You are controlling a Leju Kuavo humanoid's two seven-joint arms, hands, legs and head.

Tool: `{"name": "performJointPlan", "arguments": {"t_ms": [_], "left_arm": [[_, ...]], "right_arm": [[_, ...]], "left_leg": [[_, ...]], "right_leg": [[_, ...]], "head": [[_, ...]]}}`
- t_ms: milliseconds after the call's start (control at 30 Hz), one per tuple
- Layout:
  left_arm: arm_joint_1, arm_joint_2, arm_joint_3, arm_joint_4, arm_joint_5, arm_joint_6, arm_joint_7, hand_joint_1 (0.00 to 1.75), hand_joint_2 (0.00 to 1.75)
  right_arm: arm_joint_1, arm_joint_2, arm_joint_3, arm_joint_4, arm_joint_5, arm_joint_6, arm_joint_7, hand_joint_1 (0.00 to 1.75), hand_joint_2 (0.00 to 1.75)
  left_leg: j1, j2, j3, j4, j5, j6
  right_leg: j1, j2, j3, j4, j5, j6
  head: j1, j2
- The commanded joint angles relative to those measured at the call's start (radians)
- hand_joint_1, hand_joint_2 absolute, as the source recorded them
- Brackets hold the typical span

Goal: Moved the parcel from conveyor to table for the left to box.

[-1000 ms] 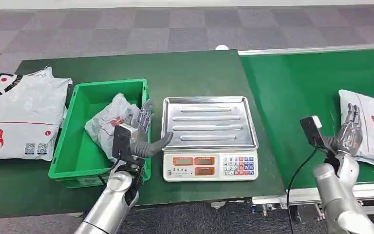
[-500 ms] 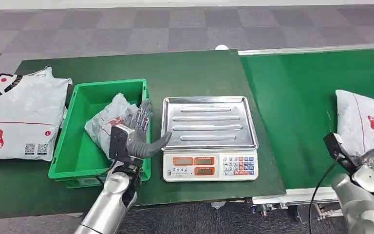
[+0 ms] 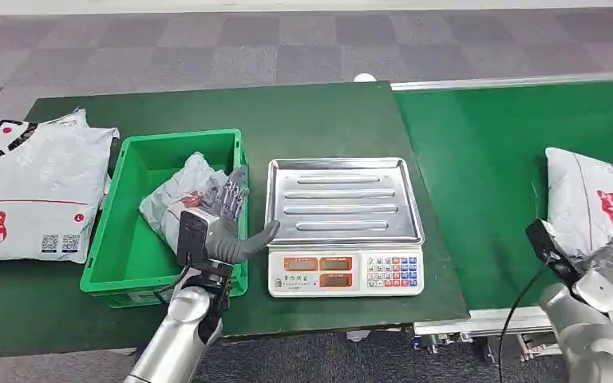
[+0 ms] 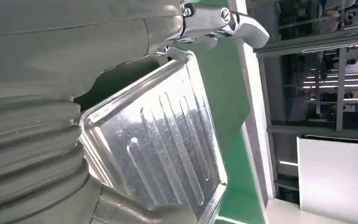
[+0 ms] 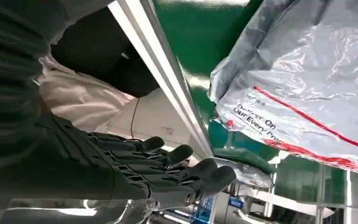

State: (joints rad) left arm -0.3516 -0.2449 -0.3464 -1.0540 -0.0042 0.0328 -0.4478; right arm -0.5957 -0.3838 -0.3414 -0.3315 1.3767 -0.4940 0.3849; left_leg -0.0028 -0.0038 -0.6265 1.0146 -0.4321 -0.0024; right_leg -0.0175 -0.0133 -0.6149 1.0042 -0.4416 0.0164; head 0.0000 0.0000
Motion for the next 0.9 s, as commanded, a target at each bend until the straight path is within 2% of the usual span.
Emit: {"name": "performJointPlan", "arguments": {"t_ms": [33,400,900], "left_arm": [[-0.014,0.015,0.033,0.023,-0.006,-0.008,0.006,0.0,1.75],[-0.011,0.013,0.04,0.024,-0.009,-0.011,0.012,0.0,1.75],[-0.005,0.014,0.05,0.011,-0.03,-0.006,0.027,0.0,1.75]], "right_arm": [[-0.069,0.009,-0.034,0.075,0.005,0.012,-0.008,0.0,1.75],[-0.076,0.003,-0.018,0.073,0.056,-0.009,0.001,0.0,1.75],[-0.098,0.024,-0.049,0.078,0.026,0.018,-0.036,0.0,1.75]], "left_leg": [[0.0,0.003,0.003,-0.001,-0.001,-0.001],[0.001,0.003,0.005,-0.002,-0.001,-0.001],[0.0,0.003,0.003,-0.001,-0.001,-0.001]], "right_leg": [[0.0,0.003,0.002,-0.001,0.0,-0.001],[0.001,0.004,0.004,-0.002,0.0,-0.001],[0.0,0.004,0.002,-0.001,0.0,-0.001]], "head": [[0.0,0.0],[0.0,0.0],[0.0,0.0]]}}
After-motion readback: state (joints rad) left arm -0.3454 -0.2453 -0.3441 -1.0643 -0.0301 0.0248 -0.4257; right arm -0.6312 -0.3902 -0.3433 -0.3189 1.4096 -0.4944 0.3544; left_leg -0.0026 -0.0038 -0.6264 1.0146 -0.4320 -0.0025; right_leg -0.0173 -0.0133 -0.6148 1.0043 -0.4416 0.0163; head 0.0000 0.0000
